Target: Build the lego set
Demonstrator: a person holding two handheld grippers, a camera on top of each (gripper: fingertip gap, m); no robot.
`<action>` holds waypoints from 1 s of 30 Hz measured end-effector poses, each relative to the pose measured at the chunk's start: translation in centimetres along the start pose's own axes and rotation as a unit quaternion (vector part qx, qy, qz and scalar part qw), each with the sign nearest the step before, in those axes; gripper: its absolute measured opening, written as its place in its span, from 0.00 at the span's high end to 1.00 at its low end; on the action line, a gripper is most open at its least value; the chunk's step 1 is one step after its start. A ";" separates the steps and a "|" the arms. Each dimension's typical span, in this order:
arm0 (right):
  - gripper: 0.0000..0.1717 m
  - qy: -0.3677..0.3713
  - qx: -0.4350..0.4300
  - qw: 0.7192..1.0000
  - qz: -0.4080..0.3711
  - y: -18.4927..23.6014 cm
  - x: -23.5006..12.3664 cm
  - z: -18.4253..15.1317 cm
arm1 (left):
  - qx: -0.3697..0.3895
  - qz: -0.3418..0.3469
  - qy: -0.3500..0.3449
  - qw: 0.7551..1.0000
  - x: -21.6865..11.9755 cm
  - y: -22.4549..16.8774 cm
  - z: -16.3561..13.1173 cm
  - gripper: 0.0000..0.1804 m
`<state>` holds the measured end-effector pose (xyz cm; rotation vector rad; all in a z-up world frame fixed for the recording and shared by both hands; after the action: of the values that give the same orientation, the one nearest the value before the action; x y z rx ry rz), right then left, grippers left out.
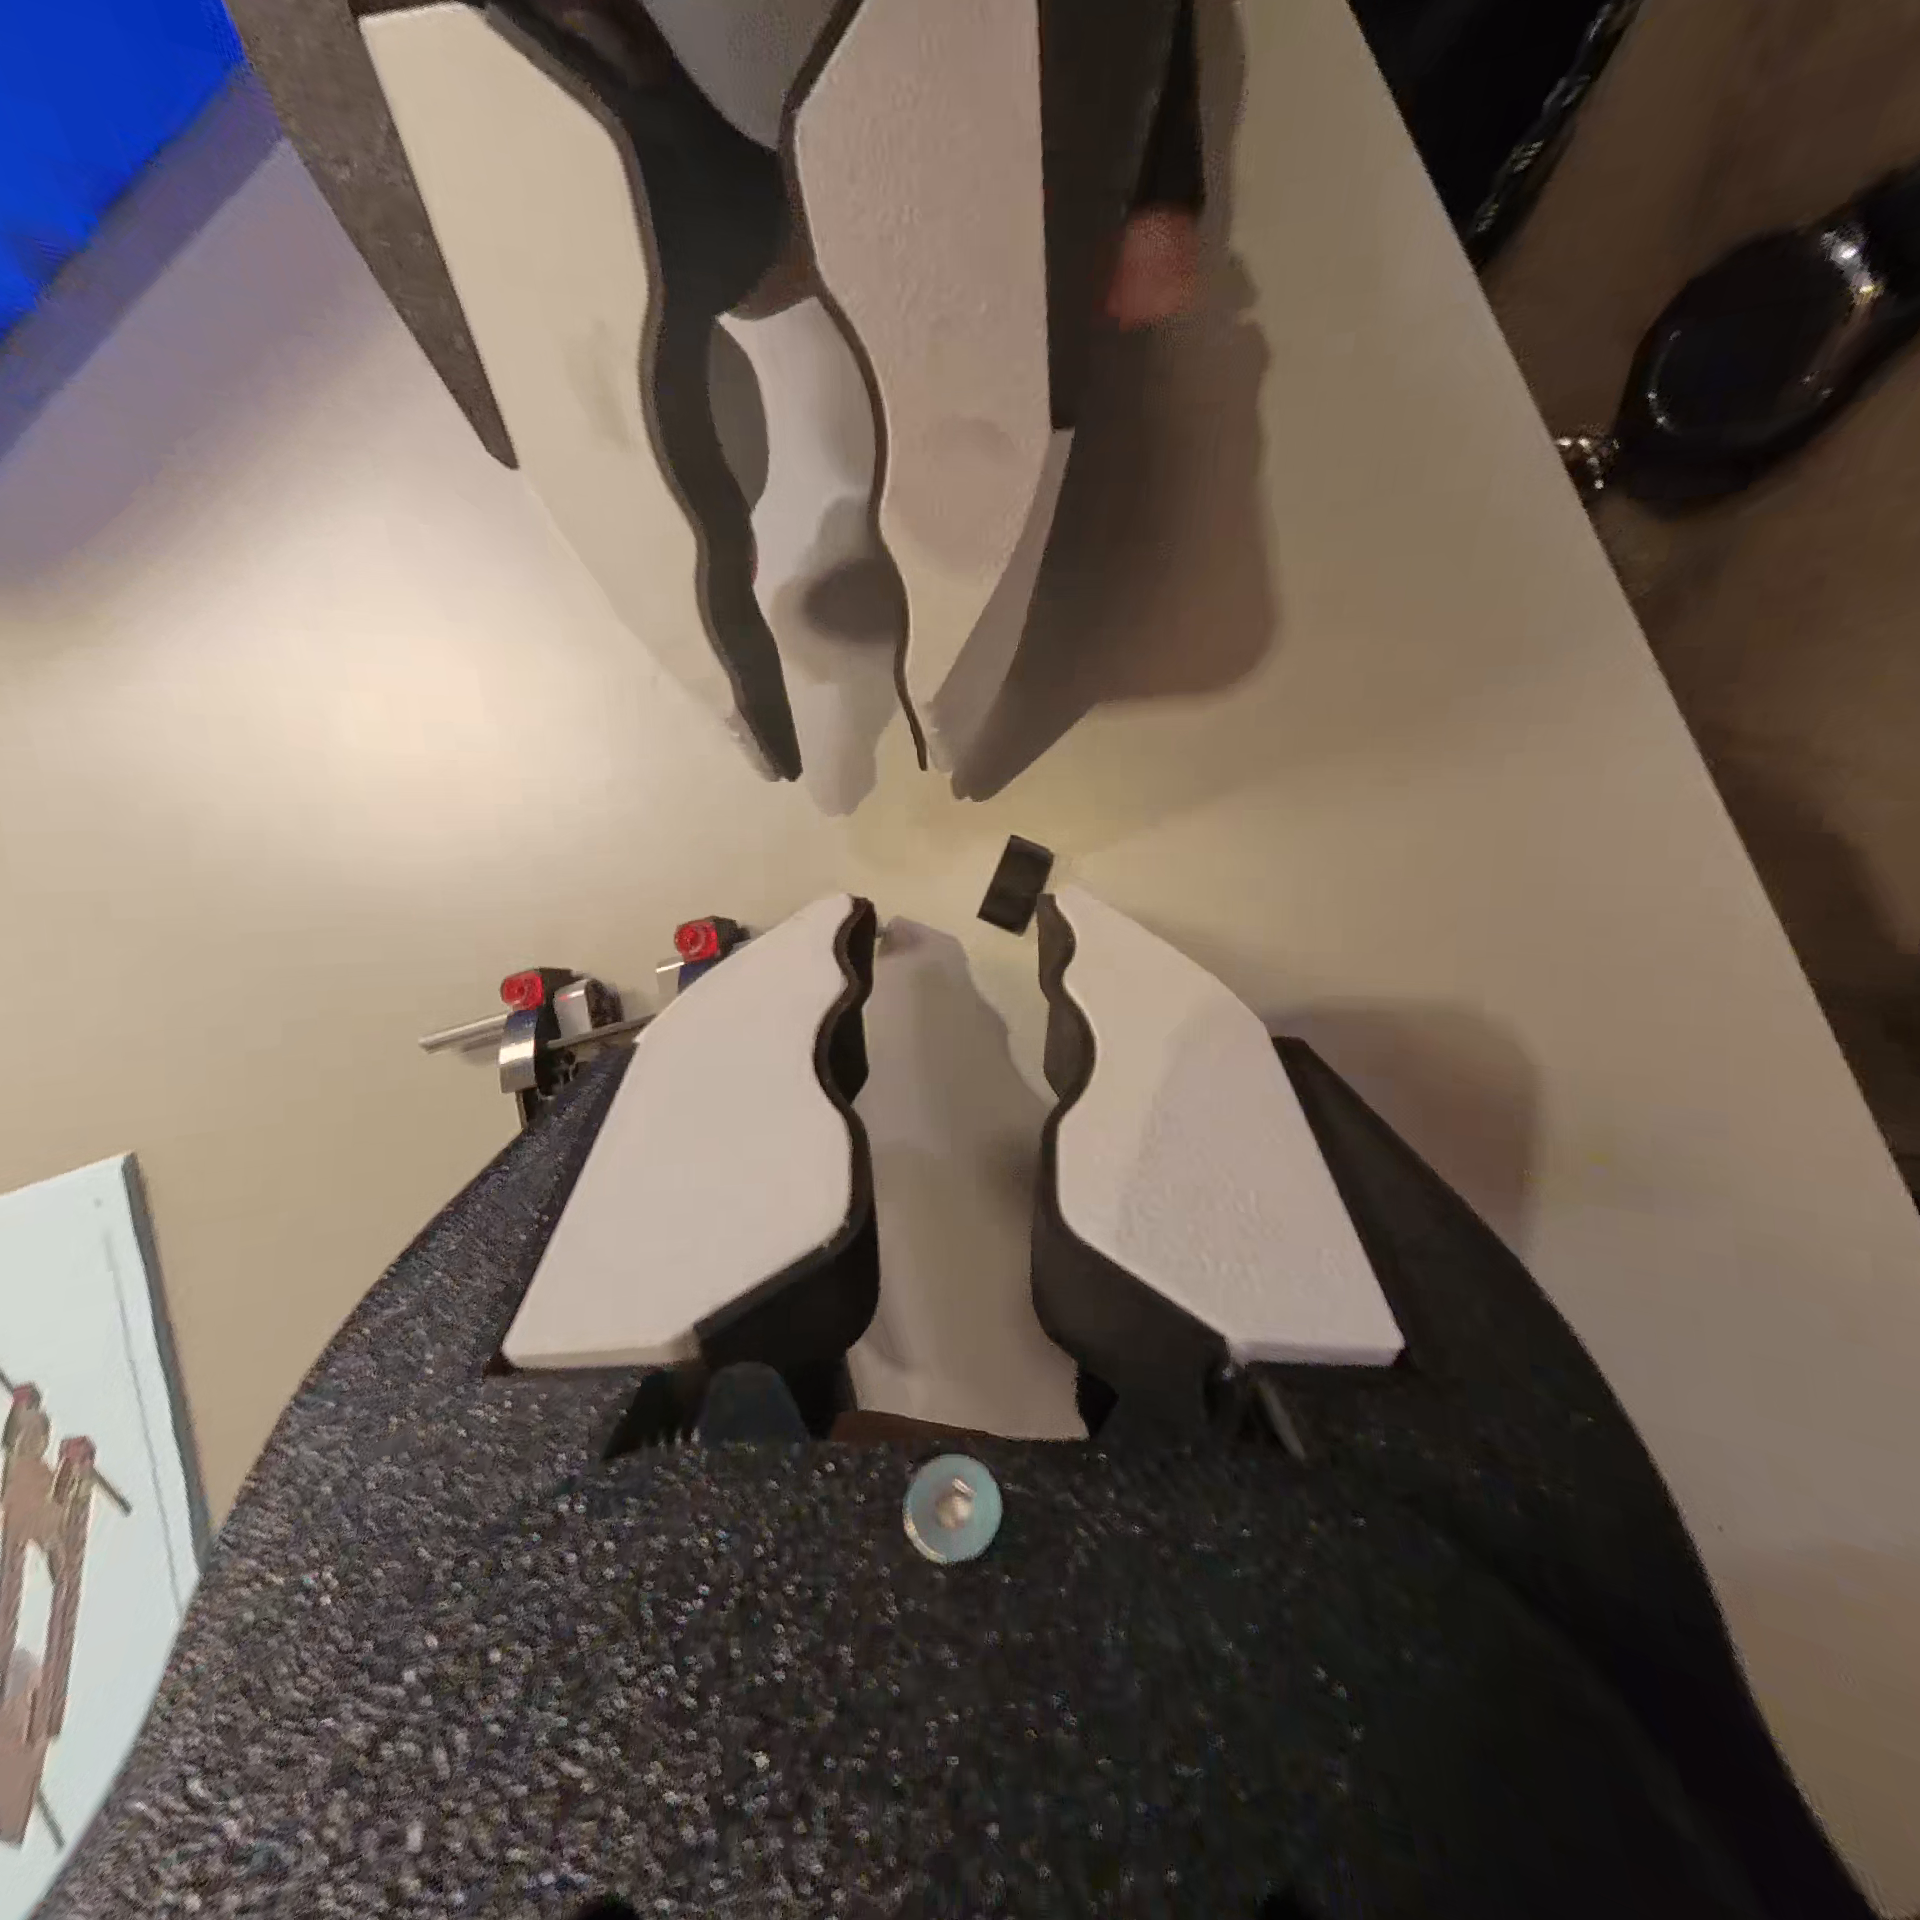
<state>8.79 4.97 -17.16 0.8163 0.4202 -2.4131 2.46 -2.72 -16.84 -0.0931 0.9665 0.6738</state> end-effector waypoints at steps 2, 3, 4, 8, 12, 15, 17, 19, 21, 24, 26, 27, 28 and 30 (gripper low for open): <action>0.86 -0.001 0.001 1.000 0.003 0.0 0.0 0.0 | 0.011 -0.034 0.000 0.999 0.2 0.1 -0.2 0.84; 0.86 0.001 0.000 1.000 0.004 0.0 0.0 0.0 | 0.015 -0.049 0.002 0.999 0.2 0.0 -0.2 0.85; 0.86 0.002 -0.001 1.000 0.006 0.1 0.0 0.0 | 0.019 -0.060 0.003 0.998 0.3 -0.2 -0.2 0.85; 0.86 0.007 -0.005 1.000 0.009 0.2 0.2 -0.1 | 0.018 -0.058 -0.001 0.998 0.9 0.0 -0.2 0.92; 0.86 0.004 -0.003 1.000 0.009 0.1 0.1 0.0 | 0.004 -0.057 -0.013 0.998 0.8 -0.3 -0.3 0.95; 0.86 -0.005 0.004 1.000 0.003 -0.1 -0.1 0.1 | -0.025 -0.024 -0.032 0.999 -0.4 0.1 -1.1 0.95; 0.86 -0.012 0.000 1.000 -0.011 -0.6 -0.1 0.2 | -0.056 0.017 -0.046 0.997 -1.8 1.0 -1.9 0.95; 0.85 -0.018 -0.001 1.000 -0.023 -1.2 0.0 0.4 | -0.085 0.071 -0.049 0.993 -3.3 2.1 -3.2 0.95; 0.79 -0.021 -0.003 0.999 -0.032 -2.1 0.1 1.1 | -0.109 0.103 -0.056 0.987 -4.3 2.8 -4.1 0.95; 0.70 -0.010 -0.040 0.999 -0.027 -3.2 0.7 2.9 | -0.120 0.105 -0.066 0.985 -4.6 2.9 -4.7 0.95; 0.70 -0.001 -0.073 0.997 -0.016 -3.9 1.6 4.1 | -0.125 0.097 -0.059 0.986 -4.2 3.0 -5.0 0.95; 0.69 0.006 -0.085 0.996 -0.006 -4.1 2.2 4.5 | -0.126 0.095 -0.055 0.986 -4.0 2.9 -5.1 0.95; 0.69 0.016 -0.097 0.995 0.006 -4.3 2.8 4.7 | -0.128 0.093 -0.052 0.986 -3.8 2.9 -5.1 0.95; 0.67 0.045 -0.120 0.991 0.027 -4.5 4.0 4.7 | -0.131 0.087 -0.056 0.986 -3.5 2.8 -5.0 0.95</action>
<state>1.31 4.90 -15.57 0.8188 0.7006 -2.2276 -4.13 -4.06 -16.39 -0.2020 0.7806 0.9550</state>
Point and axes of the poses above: each gripper's, where its closed fingertips meet, x out along the fingers, z out of its top, y = z × x across the jaws, the point moved 6 cm from there along -x, back along the fingers, and after that the axes turned 2 degrees about -y, right-handed, at the moved point
